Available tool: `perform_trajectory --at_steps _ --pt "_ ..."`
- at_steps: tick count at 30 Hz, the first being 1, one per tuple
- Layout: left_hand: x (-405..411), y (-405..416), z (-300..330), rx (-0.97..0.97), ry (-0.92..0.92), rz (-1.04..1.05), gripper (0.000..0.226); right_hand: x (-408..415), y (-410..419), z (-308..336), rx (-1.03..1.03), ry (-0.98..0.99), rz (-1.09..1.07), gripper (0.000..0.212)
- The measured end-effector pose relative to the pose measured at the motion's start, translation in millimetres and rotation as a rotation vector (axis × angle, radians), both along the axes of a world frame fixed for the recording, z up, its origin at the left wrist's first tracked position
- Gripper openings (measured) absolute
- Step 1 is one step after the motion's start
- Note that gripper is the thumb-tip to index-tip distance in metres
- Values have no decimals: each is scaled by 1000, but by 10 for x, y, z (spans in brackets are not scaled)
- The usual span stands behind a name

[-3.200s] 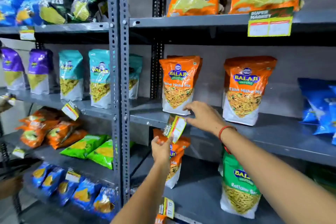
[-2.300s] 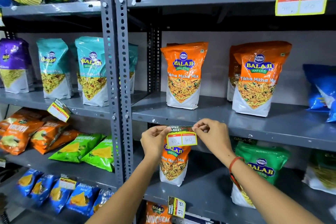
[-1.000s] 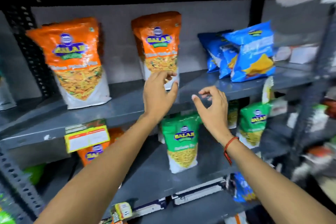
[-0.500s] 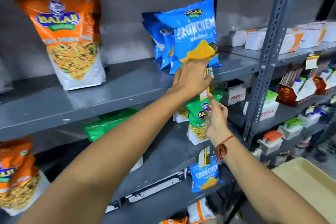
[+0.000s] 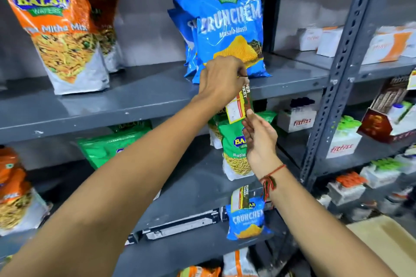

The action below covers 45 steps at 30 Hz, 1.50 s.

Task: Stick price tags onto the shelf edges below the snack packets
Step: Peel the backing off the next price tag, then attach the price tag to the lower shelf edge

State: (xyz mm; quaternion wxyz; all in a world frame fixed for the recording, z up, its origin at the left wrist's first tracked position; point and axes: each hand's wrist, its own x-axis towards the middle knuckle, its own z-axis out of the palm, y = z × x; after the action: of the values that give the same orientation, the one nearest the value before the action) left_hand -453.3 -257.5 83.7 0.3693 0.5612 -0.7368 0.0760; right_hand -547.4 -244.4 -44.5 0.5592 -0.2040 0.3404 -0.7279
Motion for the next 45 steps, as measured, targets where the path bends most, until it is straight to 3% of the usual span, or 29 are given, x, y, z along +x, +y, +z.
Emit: perform_trajectory --at_steps 5,14,17,24,28,32,36,40,44,45 --pt "-43 158 -137 -80 108 23 13 -150 57 14 -92 67 -24 8" --pt "71 378 -702 -19 606 45 15 -519 -15 278 -340 395 -187 10" --pt "65 321 -761 -53 700 76 15 -493 -123 292 -347 467 -201 7" --pt "45 251 -793 -139 683 94 19 -418 -383 226 -358 541 -325 5" --pt "60 252 -847 -152 710 124 27 -404 -388 206 -379 559 -450 16" --pt "62 287 -1051 -159 875 140 31 -560 -371 112 -344 557 -514 40" --pt "-6 411 -1691 -120 1091 117 36 -779 -263 -504 -252 574 -463 30" --pt "-78 404 -2488 243 854 149 30 -827 11 -1637 52 627 -84 20" --pt "-156 200 -2929 673 436 148 16 -788 261 -2580 437 478 259 21" --pt "-178 162 -2962 757 343 128 22 -767 311 -2694 482 419 318 21"
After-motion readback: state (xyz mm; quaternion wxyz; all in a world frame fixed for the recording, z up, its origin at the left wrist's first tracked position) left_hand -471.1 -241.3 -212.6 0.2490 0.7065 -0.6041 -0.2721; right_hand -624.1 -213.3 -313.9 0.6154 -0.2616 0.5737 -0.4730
